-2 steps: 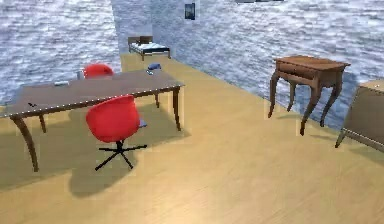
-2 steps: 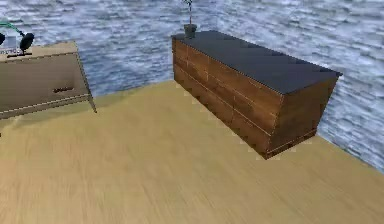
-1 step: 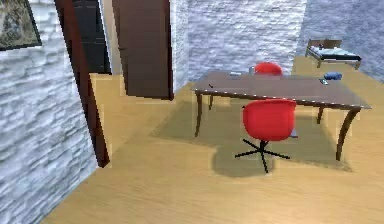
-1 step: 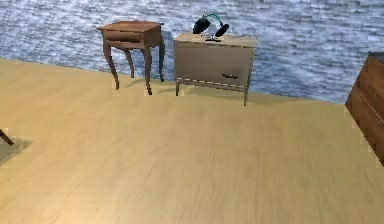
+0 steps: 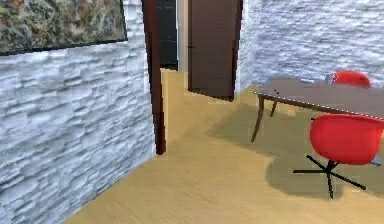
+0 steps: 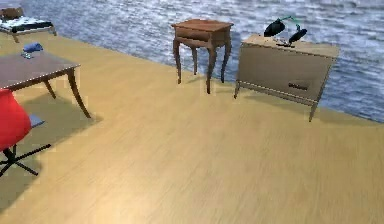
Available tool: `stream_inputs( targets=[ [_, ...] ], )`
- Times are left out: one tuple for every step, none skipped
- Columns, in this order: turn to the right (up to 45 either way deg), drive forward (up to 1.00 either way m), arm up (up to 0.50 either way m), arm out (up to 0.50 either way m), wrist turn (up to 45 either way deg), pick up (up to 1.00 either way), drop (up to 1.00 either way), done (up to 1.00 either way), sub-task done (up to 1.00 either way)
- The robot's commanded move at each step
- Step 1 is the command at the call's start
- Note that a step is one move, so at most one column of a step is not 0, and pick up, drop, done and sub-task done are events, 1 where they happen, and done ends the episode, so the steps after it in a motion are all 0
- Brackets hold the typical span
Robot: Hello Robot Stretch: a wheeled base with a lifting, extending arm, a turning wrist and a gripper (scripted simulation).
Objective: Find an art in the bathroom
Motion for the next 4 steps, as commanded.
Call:
stream_inputs(
  targets=[
    [0.0, 1.00, 0.00, 0.00, 0.0, 0.00, 0.00, 0.00, 0.00],
    [0.0, 1.00, 0.00, 0.00, 0.0, 0.00, 0.00, 0.00, 0.00],
    [-6.0, 0.00, 0.00, 0.00, 0.0, 0.00, 0.00, 0.00, 0.00],
    [0.0, 0.15, 0.00, 0.00, 0.0, 0.00, 0.00, 0.00, 0.00]
  ],
)
